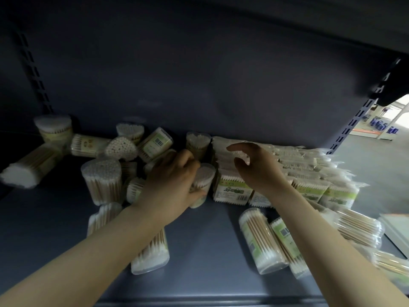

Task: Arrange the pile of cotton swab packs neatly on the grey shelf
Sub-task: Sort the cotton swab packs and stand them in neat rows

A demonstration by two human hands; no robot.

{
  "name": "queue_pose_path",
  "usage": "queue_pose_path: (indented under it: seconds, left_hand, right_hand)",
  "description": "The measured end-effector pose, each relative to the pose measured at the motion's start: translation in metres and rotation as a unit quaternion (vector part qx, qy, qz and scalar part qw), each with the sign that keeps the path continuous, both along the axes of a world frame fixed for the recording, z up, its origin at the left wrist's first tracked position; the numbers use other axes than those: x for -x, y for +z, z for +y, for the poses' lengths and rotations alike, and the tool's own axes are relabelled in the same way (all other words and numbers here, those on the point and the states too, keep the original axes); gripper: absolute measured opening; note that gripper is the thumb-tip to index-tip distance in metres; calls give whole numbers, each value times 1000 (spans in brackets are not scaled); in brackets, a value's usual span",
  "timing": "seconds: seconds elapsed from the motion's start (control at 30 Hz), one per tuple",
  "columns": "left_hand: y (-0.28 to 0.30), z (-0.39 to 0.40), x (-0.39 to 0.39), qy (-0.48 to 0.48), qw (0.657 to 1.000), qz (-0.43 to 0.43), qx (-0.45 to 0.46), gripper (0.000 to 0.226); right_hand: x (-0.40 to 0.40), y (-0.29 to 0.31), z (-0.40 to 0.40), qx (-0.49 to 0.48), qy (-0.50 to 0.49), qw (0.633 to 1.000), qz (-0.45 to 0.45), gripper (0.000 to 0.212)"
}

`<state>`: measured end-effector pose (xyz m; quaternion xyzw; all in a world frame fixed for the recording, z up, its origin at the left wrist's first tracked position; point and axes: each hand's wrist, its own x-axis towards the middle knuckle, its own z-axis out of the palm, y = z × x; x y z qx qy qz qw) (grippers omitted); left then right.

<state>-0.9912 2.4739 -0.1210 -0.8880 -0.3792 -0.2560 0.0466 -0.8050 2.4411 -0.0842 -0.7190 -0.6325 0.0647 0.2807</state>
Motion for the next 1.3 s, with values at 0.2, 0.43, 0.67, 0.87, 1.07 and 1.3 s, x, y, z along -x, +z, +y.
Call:
queue_pose_path:
  seconds: [0.2,0.43,0.67,0.87,1.07,1.3]
  left_hand:
    - [5,5,5,-32,998,47,-15,52]
    - [11,4,-2,23,998,59,20,60]
    - [6,11,-10,26,997,43,-67,39]
    - [-1,14,-11,-8,998,8,-65,37]
    - [0,24,-11,-17,999,-6,-48,41]
    - [2,42,-10,-34,997,14,-62,40]
  right_hand:
    - [6,-1,9,53,12,996,-67,44]
    - [10,-10,16,86,18,992,-93,45]
    - [7,-14,17,77,32,991,-107,45]
    - [6,-14,16,75,39,990,-115,45]
    - [7,-12,15,82,43,989,-112,44]
    - [7,-12,14,71,50,990,-111,43]
